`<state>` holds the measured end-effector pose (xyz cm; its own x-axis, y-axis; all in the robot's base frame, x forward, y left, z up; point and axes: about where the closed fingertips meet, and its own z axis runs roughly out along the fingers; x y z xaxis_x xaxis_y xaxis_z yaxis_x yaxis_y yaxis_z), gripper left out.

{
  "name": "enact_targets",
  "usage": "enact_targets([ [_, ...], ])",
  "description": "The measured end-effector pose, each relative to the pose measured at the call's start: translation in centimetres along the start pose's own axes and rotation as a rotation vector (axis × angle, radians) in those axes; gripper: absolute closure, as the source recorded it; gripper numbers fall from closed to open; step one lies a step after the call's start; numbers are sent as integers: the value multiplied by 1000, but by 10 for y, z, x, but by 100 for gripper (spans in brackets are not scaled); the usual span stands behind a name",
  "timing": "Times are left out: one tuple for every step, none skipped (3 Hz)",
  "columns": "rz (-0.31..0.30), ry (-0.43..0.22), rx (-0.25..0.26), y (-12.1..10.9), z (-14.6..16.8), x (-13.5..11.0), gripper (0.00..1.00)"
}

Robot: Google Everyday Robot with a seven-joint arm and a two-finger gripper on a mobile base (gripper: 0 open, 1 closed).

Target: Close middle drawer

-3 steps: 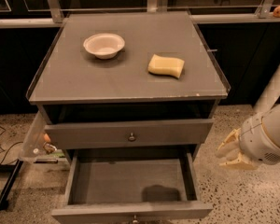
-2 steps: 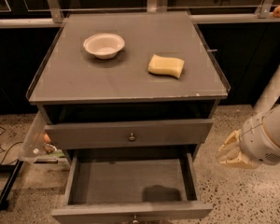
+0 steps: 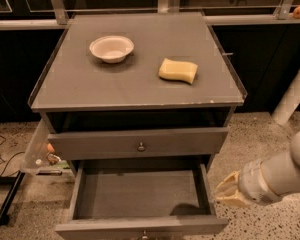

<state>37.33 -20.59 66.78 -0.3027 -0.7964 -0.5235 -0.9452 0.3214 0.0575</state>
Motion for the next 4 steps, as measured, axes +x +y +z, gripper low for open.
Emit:
enact_targets([
  [23, -86, 29, -7, 52, 25, 100],
  [5, -133, 64, -19, 102, 47, 100],
  [5, -133, 64, -19, 102, 47, 100],
  [-5, -106, 34, -9, 115, 50, 100],
])
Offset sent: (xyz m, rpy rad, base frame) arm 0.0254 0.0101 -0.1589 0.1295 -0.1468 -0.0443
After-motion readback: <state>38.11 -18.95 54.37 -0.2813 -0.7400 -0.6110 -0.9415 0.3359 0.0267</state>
